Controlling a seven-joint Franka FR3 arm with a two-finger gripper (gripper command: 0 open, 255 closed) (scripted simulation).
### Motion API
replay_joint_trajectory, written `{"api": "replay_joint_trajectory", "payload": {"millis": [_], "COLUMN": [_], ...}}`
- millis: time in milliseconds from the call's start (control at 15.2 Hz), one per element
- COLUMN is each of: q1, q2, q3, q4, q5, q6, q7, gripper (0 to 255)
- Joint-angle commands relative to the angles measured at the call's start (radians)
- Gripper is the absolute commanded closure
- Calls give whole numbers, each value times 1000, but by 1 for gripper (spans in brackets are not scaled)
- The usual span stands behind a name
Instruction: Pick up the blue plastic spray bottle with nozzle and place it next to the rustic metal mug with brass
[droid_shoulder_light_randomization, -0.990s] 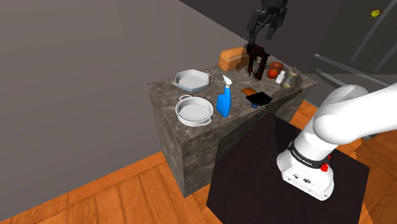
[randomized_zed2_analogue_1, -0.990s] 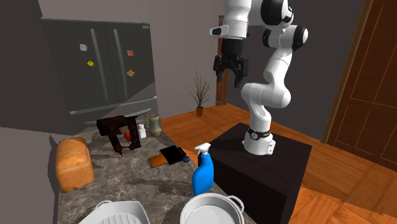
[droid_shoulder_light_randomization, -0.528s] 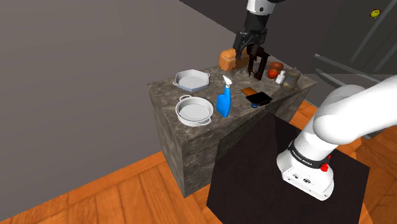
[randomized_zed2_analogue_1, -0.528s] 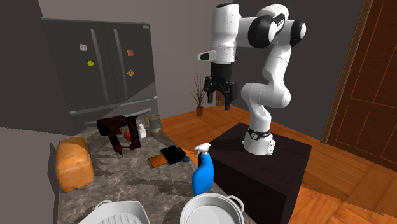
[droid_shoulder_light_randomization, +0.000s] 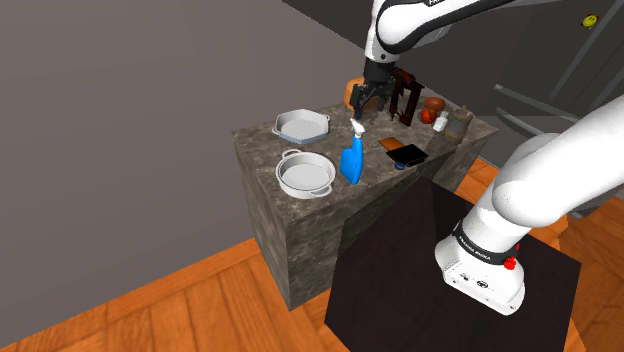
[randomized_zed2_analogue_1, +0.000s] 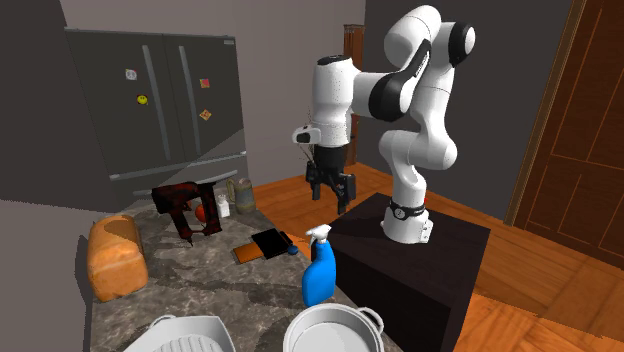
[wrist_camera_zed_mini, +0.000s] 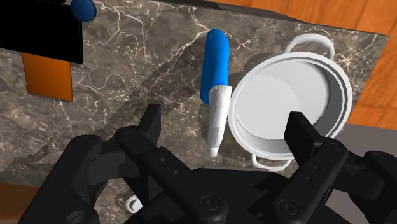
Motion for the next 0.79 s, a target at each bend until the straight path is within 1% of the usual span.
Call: {"api": "replay_joint_trajectory", "payload": {"millis": [0, 66, 528, 726], "q1": [5, 6, 6, 7], "q2": [73, 101, 158, 163], "q3": [-3, -5, -9, -9], "q4": [-2, 0, -49, -53], "q5": [5, 7, 10, 11], "q6": [66, 88, 194, 203], "q7": [-6, -10, -13, -14], "gripper": [0, 0, 0, 0]}}
